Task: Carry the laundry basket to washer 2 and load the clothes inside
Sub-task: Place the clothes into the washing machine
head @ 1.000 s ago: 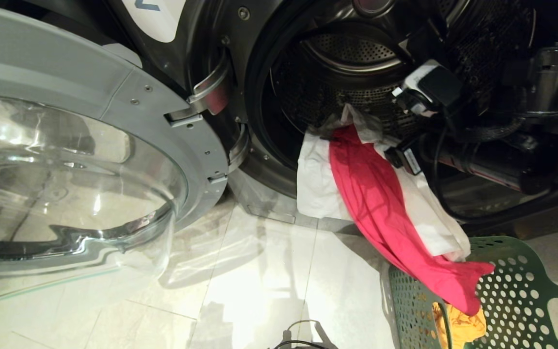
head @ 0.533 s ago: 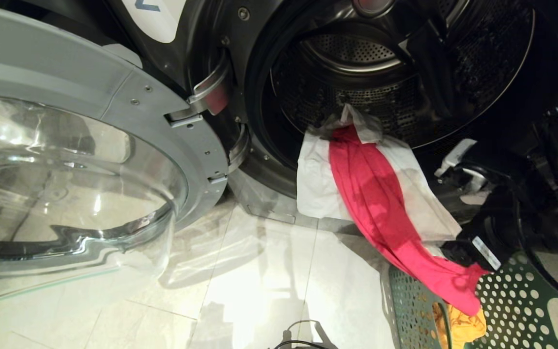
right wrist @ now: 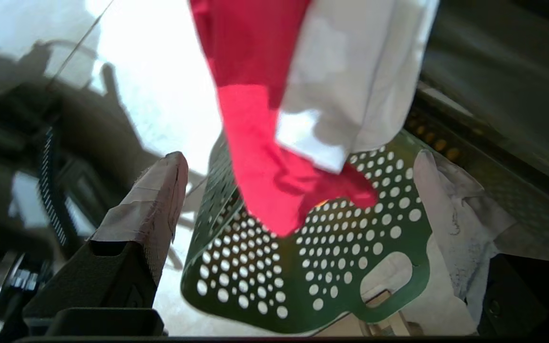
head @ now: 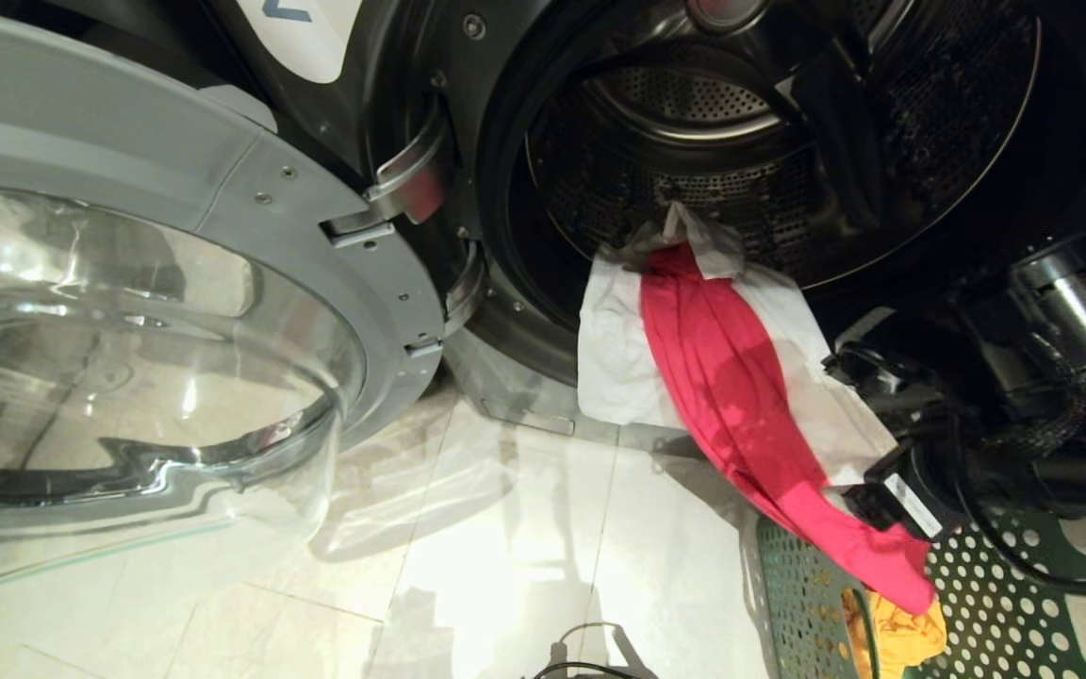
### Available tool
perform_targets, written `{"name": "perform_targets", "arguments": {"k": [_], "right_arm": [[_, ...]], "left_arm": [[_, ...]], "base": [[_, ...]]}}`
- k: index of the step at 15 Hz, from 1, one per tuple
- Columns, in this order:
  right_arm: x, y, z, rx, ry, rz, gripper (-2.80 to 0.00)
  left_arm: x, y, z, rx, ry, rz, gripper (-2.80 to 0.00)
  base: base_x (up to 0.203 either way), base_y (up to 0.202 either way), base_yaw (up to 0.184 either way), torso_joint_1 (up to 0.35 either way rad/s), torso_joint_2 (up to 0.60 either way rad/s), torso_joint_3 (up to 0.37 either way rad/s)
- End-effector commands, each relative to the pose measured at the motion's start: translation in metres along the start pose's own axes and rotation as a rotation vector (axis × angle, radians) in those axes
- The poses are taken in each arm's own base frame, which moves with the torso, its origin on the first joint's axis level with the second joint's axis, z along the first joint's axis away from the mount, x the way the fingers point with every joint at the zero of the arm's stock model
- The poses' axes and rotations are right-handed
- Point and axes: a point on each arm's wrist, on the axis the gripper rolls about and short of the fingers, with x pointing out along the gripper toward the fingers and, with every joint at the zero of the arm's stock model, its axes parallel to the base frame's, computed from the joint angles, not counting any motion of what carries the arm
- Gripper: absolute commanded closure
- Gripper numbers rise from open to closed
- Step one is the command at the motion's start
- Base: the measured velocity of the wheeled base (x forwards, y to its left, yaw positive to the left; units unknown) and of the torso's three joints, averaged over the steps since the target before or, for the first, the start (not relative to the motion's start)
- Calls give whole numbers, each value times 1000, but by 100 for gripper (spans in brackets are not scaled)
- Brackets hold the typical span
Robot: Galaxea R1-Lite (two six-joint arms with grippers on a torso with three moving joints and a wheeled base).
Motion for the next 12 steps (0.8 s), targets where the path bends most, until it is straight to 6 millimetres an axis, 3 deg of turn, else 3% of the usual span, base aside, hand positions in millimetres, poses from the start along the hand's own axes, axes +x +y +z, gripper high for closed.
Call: {"name": "perform_targets", "arguments": {"k": [1,12], "right_arm": [[34,14,4,-3,51,-48,-280],[107,41,0,36,130,-115,-280]], "left_arm": [[0,0,0,-1,1,0,0],[0,0,0,-1,0,-1,0]], "base": [[0,0,0,0,0,0],[0,0,0,0,0,0]]}}
